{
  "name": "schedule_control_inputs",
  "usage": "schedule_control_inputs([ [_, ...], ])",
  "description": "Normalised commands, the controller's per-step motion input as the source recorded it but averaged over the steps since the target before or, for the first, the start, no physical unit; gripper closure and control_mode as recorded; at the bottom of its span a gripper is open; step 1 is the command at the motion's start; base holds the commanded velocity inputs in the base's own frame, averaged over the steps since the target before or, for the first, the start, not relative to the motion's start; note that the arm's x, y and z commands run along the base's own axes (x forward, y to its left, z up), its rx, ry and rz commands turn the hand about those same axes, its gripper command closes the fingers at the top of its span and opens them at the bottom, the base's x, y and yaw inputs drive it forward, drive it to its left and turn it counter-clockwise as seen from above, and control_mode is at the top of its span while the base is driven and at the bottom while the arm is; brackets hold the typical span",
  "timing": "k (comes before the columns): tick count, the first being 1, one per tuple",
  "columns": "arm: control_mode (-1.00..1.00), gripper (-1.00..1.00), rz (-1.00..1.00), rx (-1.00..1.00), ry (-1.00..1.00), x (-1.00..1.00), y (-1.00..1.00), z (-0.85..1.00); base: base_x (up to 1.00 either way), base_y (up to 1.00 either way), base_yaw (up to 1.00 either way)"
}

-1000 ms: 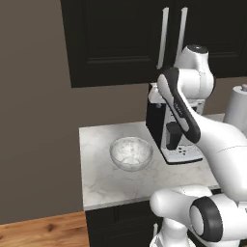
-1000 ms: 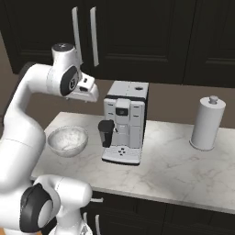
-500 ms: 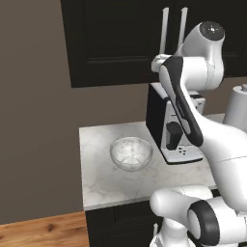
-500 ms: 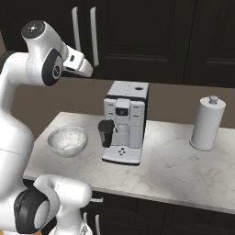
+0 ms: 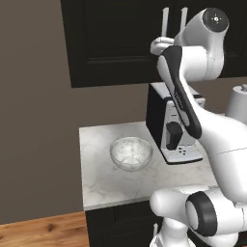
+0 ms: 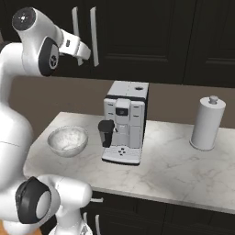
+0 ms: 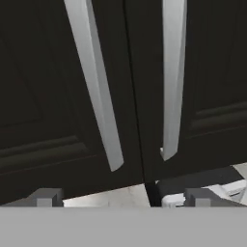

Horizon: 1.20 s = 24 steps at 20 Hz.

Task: Open the cabinet and setup a tea strainer by placing it in the bowl upright.

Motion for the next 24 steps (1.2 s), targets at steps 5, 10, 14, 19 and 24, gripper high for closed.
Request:
schedule_control_inputs([
  [5, -1.0, -1.0, 0.08, -0.04, 0.02, 0.37, 0.0, 0.1, 0.0, 0.0, 0.0],
  [10, -1.0, -1.0, 0.07, 0.0, 0.01, 0.5, 0.0, 0.0, 0.0, 0.0, 0.0],
  [14, -1.0, -1.0, 0.04, 0.0, 0.0, 0.37, 0.0, -0.01, 0.0, 0.0, 0.0],
  [19, -1.0, -1.0, 0.01, -0.03, -0.01, 0.26, 0.0, -0.09, 0.0, 0.0, 0.0],
  [24, -1.0, -1.0, 0.0, -0.04, 0.0, 0.11, 0.0, -0.1, 0.0, 0.0, 0.0],
])
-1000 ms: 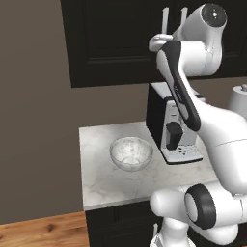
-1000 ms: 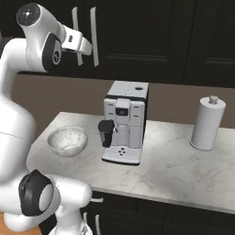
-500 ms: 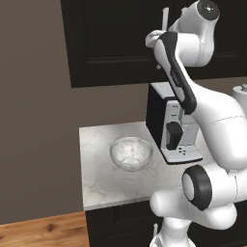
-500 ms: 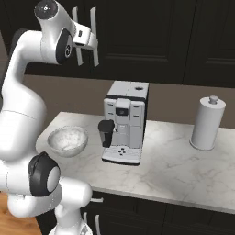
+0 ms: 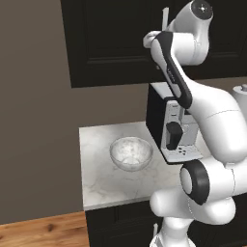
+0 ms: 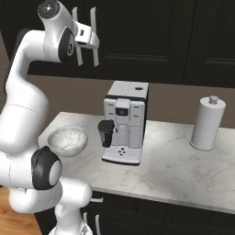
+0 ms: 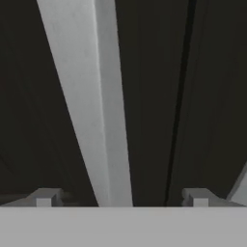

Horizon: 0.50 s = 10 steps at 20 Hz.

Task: Open the cabinet and setup a tea strainer by placing it in the bowl upright.

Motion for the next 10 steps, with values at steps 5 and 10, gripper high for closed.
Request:
schedule_control_inputs([
  [5, -1.0, -1.0, 0.0, -0.03, -0.02, 0.05, 0.0, -0.14, 0.0, 0.0, 0.0],
  [10, -1.0, -1.0, 0.0, -0.03, -0.08, 0.04, 0.0, -0.21, 0.0, 0.0, 0.0],
])
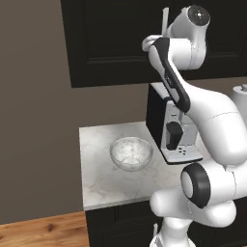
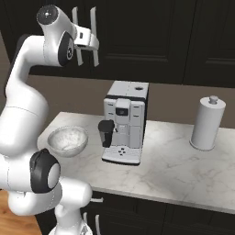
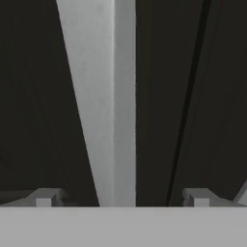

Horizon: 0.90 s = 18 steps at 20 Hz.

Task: Open the cabinet and setup a tea strainer by placing it in the bowl upright.

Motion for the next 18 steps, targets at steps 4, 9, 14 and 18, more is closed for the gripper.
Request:
schedule_control_inputs([
  [4, -1.0, -1.0, 0.0, 0.0, -0.09, 0.11, 0.01, -0.04, 0.0, 0.0, 0.0],
  [9, -1.0, -1.0, 0.0, 0.0, -0.04, 0.3, 0.04, -0.04, 0.0, 0.0, 0.0],
  [14, -1.0, 1.0, 0.0, 0.0, 0.0, 0.42, 0.15, 0.0, 0.0, 0.0, 0.0],
  [18, -1.0, 1.0, 0.0, 0.0, 0.0, 0.36, 0.06, 0.0, 0.0, 0.0, 0.0],
])
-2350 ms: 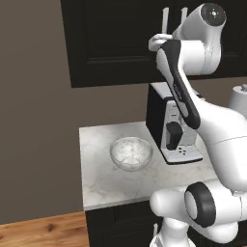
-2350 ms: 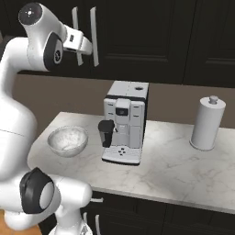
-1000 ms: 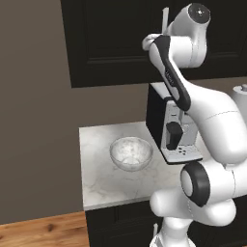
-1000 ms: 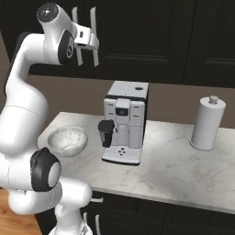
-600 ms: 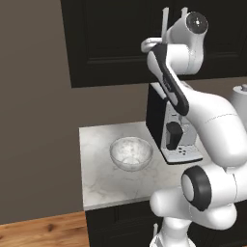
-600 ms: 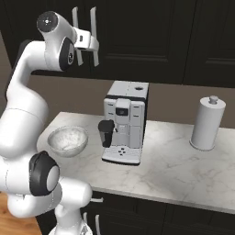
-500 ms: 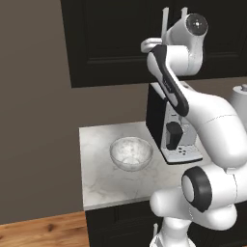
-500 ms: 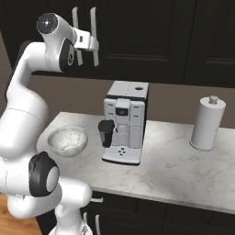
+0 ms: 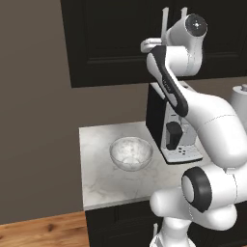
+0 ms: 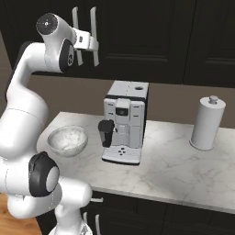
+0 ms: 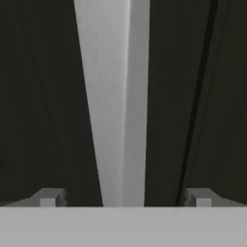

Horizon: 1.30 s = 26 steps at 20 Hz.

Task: Open the cabinet and setup a tea strainer by placing it in the bowl upright.

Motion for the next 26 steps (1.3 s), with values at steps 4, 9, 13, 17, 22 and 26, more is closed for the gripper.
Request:
schedule_control_inputs([
  [4, -1.0, 1.0, 0.0, 0.0, 0.0, 0.23, 0.03, 0.0, 0.0, 0.0, 0.0],
  [9, -1.0, 1.0, 0.0, 0.0, 0.0, 0.15, 0.06, 0.0, 0.0, 0.0, 0.0],
  [13, -1.0, 1.0, -0.01, -0.01, -0.01, 0.22, 0.21, -0.03, 0.0, 0.0, 0.0],
  [17, -1.0, 1.0, -0.01, -0.04, -0.01, 0.2, 0.05, -0.19, 0.0, 0.0, 0.0],
  [22, -1.0, 1.0, 0.0, 0.0, -0.01, 0.07, 0.05, -0.05, 0.0, 0.0, 0.0],
  [26, -1.0, 1.0, 0.0, 0.0, -0.01, 0.0, 0.0, -0.06, 0.0, 0.0, 0.0],
])
